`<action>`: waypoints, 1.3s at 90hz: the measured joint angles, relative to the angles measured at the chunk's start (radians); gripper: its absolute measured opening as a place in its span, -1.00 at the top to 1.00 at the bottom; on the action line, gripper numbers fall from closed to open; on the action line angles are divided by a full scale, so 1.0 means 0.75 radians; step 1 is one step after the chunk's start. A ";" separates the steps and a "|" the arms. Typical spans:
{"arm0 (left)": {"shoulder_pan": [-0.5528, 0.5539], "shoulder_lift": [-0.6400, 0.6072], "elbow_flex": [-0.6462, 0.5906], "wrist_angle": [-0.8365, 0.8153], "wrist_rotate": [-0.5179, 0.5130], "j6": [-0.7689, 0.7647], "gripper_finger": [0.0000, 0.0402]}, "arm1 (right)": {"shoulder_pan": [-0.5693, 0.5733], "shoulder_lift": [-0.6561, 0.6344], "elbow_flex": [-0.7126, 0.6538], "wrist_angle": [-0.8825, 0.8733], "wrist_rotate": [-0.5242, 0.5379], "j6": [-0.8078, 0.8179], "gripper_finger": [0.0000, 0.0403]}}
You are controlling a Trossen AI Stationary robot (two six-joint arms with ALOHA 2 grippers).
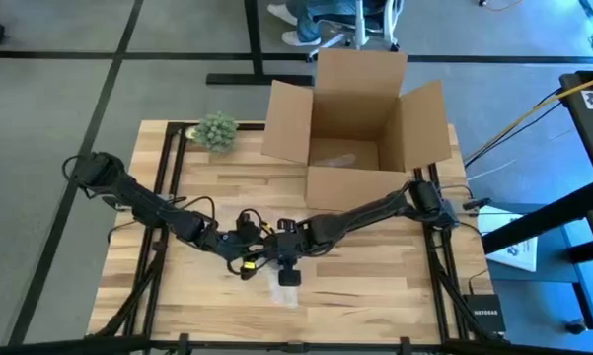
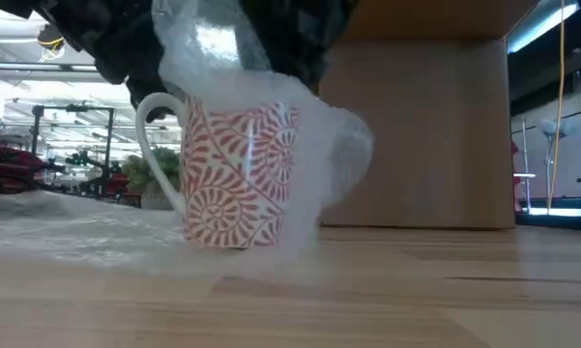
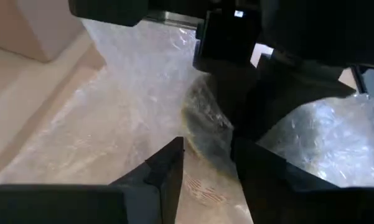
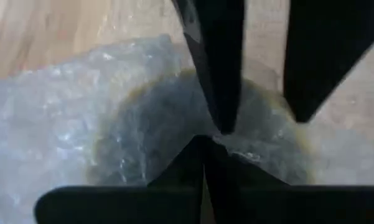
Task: Wrap mug
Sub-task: Wrap the orange patterned mug with the bubble wrap
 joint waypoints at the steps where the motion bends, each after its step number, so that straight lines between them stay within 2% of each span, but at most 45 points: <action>1: 0.000 0.000 0.000 -0.001 0.000 0.003 0.38 | 0.000 0.000 0.002 0.000 0.000 0.000 1.00; 11: 0.000 0.000 0.000 -0.011 0.001 0.010 0.38 | 0.000 -0.014 0.044 -0.057 0.001 0.001 1.00; 25: 0.000 0.000 -0.001 -0.018 0.001 0.012 0.38 | 0.000 -0.040 0.195 -0.149 -0.019 -0.008 1.00; 43: -0.003 0.000 -0.001 -0.020 0.001 0.011 0.38 | 0.000 -0.061 0.447 -0.486 -0.071 -0.011 1.00; 50: -0.003 0.000 -0.001 -0.017 0.000 0.015 0.38 | 0.011 -0.065 0.484 -0.437 -0.100 -0.011 1.00; 71: -0.007 0.000 -0.001 -0.018 -0.001 0.017 0.38 | 0.041 -0.031 0.282 -0.238 -0.126 0.025 1.00; 85: -0.006 0.000 -0.001 -0.015 -0.001 0.015 0.38 | 0.005 -0.020 0.124 -0.204 -0.008 0.068 1.00; 97: -0.007 0.000 -0.001 -0.004 -0.009 0.009 0.38 | -0.020 -0.025 0.023 -0.102 0.010 0.091 1.00; 108: -0.007 0.000 0.000 0.003 -0.006 0.014 0.38 | -0.016 -0.011 -0.018 0.007 -0.025 0.091 1.00; 117: -0.008 0.000 -0.001 0.013 -0.002 0.024 0.38 | -0.016 -0.005 0.007 -0.010 -0.048 0.093 1.00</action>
